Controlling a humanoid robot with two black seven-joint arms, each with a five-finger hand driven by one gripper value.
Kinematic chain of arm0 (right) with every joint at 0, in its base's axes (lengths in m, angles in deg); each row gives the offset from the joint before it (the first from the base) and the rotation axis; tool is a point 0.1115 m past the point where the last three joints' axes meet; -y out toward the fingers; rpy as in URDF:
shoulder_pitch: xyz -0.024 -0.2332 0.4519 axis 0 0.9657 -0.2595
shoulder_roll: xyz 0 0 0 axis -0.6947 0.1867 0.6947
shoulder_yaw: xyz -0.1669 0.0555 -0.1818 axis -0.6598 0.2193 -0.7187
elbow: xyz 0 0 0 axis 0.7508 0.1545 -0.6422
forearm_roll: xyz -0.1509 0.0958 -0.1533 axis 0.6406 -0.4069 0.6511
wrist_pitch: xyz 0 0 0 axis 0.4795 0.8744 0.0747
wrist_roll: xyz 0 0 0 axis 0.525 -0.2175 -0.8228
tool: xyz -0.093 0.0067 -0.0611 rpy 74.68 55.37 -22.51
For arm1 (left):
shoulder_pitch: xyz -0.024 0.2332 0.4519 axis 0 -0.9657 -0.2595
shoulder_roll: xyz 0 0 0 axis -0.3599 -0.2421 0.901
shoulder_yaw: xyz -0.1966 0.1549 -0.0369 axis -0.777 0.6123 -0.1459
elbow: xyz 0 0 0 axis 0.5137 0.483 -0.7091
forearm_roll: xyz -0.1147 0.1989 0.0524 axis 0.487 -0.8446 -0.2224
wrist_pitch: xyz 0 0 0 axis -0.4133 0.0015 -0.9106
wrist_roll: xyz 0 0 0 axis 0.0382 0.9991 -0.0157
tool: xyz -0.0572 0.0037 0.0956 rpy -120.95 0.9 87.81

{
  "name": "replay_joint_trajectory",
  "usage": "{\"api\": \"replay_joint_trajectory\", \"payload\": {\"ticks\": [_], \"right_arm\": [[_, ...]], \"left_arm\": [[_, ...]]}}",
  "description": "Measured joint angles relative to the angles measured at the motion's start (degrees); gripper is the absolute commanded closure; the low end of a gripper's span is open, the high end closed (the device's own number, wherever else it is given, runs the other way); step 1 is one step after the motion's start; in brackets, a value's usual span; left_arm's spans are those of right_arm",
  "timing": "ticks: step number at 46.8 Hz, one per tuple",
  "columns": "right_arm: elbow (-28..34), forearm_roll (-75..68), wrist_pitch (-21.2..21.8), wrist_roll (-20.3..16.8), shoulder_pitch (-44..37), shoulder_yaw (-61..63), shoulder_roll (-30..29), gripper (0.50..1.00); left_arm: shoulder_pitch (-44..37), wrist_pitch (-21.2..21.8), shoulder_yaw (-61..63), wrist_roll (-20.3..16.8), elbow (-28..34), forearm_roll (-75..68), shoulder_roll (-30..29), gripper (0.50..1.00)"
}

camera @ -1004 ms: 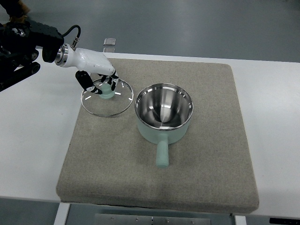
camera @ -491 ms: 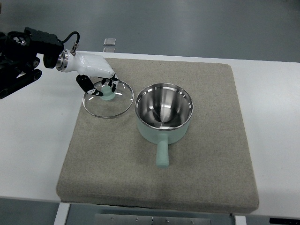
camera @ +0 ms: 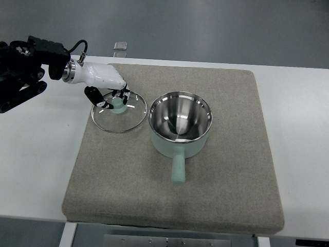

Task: Place lid left of pot with left hand
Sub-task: 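Carry the lid beside the saucepan and lower it onto the pad, then open the left hand fingers and lift away from the lid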

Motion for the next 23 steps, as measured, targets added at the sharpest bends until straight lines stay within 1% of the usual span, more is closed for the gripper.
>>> {"api": "replay_joint_trajectory", "payload": {"ticks": [15,17,18,20,22,23], "right_arm": [[0.0,0.0,0.0,0.0,0.0,0.0,0.0,0.576],[0.0,0.0,0.0,0.0,0.0,0.0,0.0,0.576],[0.0,0.0,0.0,0.0,0.0,0.0,0.0,0.576],[0.0,0.0,0.0,0.0,0.0,0.0,0.0,0.576],[0.0,0.0,0.0,0.0,0.0,0.0,0.0,0.576],[0.0,0.0,0.0,0.0,0.0,0.0,0.0,0.576]], "left_arm": [[-0.72,0.0,0.06,0.0,-0.15,-0.23,0.0,1.0],[-0.73,0.0,0.05,0.0,-0.15,-0.06,0.0,0.988],[-0.77,0.0,0.03,0.0,-0.16,0.0,0.0,0.98],[-0.82,-0.01,0.03,0.0,-0.26,0.02,0.0,0.937],[-0.88,-0.03,0.01,0.0,-0.31,0.05,0.0,0.873],[-0.89,-0.03,0.01,0.0,-0.35,0.1,-0.04,0.823]]}}
